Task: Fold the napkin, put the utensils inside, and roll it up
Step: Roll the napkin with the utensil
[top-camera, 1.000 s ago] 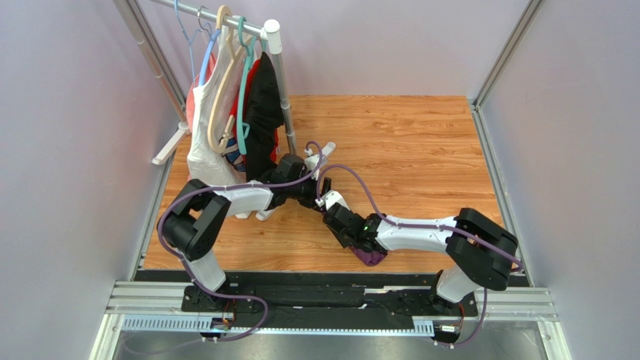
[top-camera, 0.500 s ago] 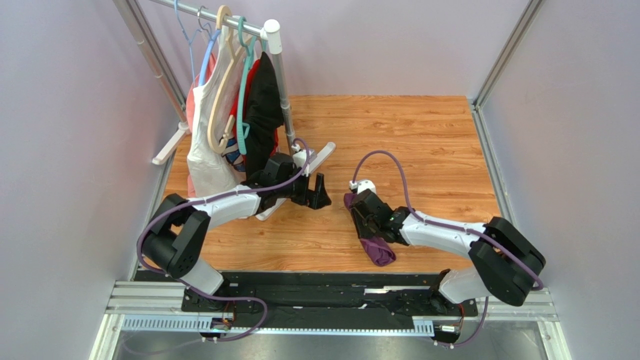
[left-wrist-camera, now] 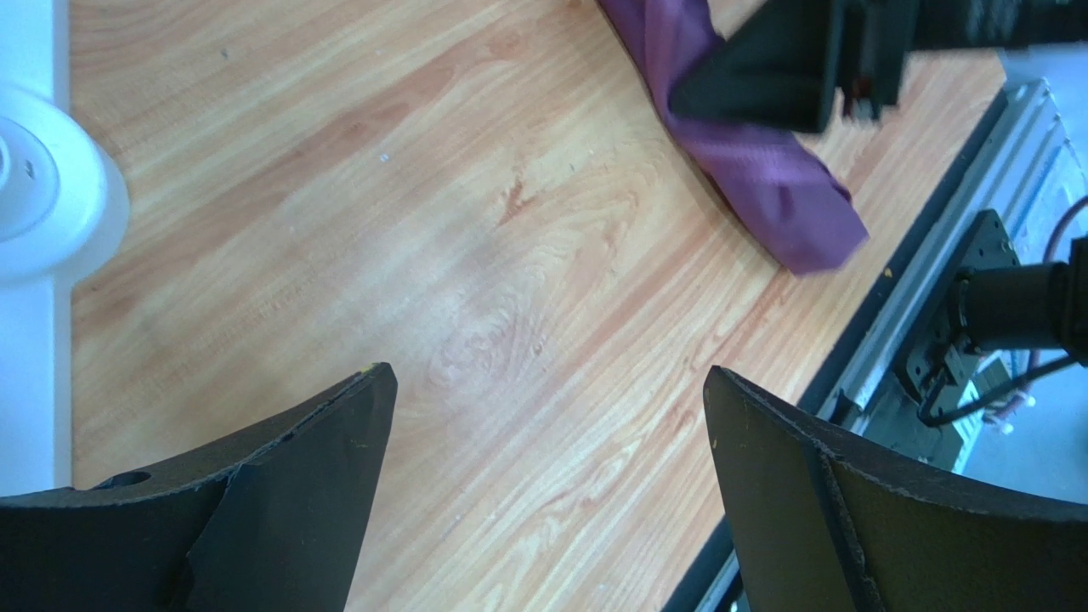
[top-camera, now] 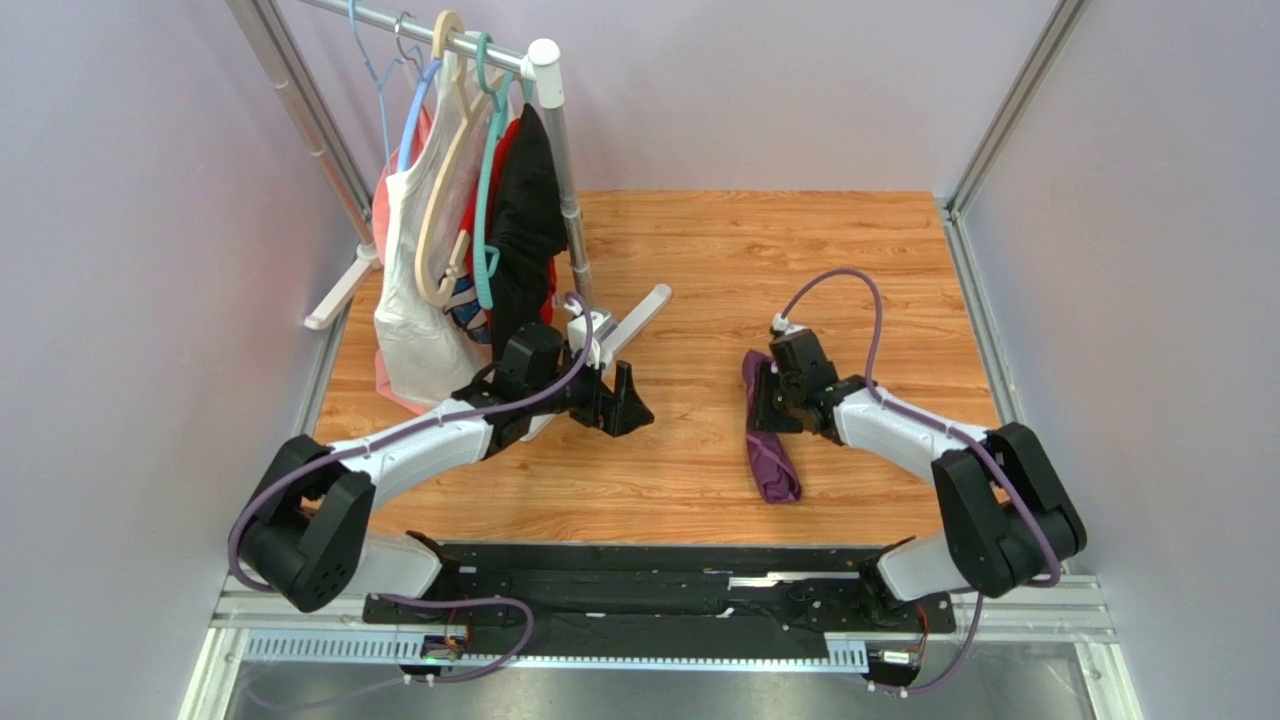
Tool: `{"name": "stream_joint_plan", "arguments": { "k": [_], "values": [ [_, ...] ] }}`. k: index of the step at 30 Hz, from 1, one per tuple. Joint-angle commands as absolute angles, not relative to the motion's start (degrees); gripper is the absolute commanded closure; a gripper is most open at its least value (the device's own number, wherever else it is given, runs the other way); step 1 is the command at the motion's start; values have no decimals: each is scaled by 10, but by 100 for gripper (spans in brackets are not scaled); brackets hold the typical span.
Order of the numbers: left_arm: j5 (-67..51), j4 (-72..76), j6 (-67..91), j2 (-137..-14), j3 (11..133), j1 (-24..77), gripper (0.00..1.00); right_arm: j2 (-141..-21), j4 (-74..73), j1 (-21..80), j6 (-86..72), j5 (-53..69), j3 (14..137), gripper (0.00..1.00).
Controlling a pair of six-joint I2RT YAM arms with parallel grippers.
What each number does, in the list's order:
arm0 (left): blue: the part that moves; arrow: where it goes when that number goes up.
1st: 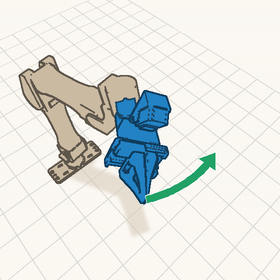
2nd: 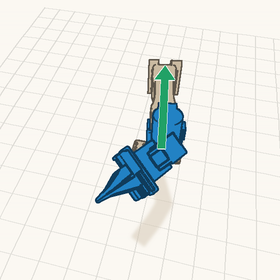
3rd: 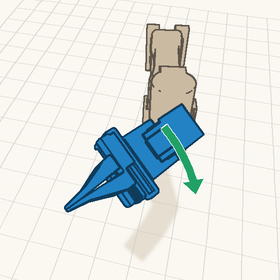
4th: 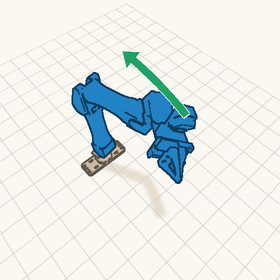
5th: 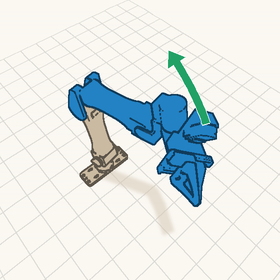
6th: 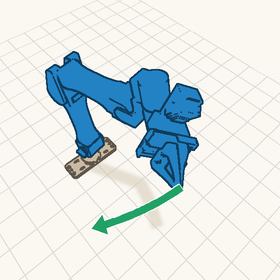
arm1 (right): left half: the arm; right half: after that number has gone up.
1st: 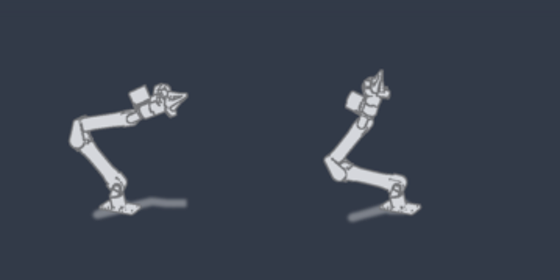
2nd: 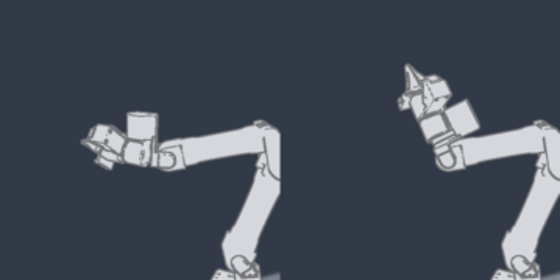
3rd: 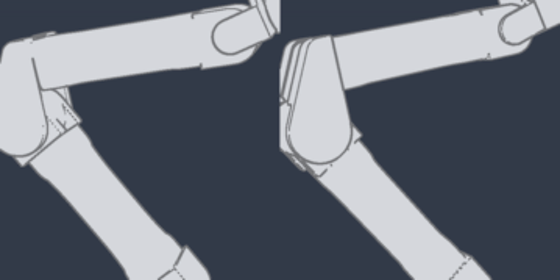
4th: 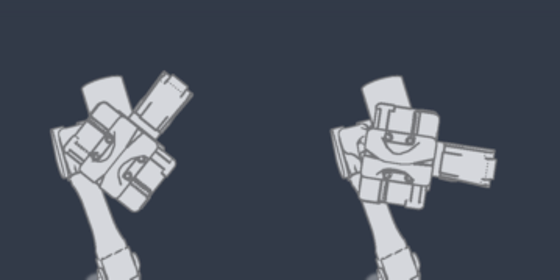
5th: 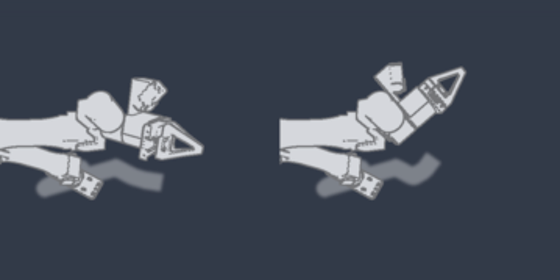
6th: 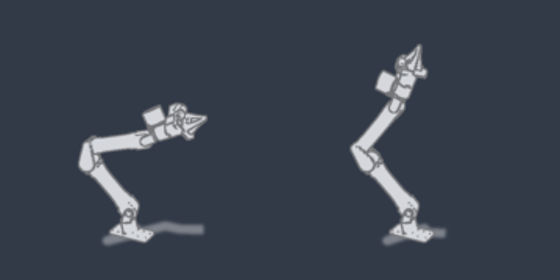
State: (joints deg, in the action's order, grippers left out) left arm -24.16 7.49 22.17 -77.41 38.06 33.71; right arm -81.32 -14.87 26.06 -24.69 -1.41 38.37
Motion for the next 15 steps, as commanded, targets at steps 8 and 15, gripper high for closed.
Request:
{"name": "stream_joint_plan", "arguments": {
  "k": [8,15],
  "values": [
    [-264,94,213,-681,326,337,1,-944,-176,89,-155,73,525,66],
    [-270,108,205,-695,324,337,1,-1012,-221,40,-131,95,616,65]
  ]
}}
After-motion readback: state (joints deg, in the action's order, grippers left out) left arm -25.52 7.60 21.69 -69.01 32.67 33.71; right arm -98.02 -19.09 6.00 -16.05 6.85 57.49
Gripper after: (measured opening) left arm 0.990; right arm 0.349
